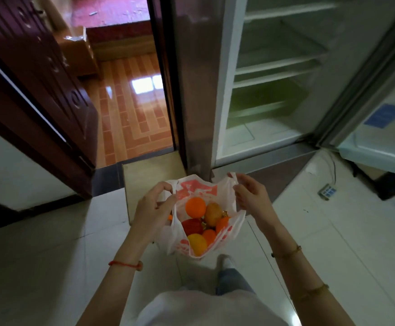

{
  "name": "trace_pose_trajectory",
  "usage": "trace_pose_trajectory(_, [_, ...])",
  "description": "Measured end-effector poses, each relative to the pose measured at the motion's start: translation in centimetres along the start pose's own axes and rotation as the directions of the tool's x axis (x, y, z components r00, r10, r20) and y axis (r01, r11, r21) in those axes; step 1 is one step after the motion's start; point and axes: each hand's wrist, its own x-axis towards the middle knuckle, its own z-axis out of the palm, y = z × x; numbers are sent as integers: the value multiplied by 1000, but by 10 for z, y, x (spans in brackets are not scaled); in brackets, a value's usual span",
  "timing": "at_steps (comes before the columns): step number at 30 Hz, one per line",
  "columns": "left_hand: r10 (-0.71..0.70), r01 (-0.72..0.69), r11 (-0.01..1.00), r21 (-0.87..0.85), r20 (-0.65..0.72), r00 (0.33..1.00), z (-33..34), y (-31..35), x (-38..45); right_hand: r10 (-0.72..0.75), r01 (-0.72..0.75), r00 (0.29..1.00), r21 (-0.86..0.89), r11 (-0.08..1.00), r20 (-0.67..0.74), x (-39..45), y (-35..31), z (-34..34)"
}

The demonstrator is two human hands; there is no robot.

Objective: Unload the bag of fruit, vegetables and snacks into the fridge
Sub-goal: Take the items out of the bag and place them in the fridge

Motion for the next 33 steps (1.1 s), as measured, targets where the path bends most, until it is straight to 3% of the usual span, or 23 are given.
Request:
trace_pose_trajectory(11, [128, -117, 987, -111, 98, 987, 88, 93, -4, -35, 42, 985, 39, 998, -170, -6, -2, -125])
trace_pose_trajectory(17, [184, -181, 972, -151, 9, 983, 133, 150, 22, -104, 112, 987, 64, 992, -124, 25, -34, -196])
trace_pose_trajectory(22, [208, -223, 962, -158, -106, 972, 154, 190, 55, -221, 217, 970, -52, 975, -100, 76, -63, -239])
trace_pose_trajectory(33, [259, -293, 948, -126, -232, 938, 173, 248, 145, -338, 338, 940, -9, 941, -57, 186, -117, -264])
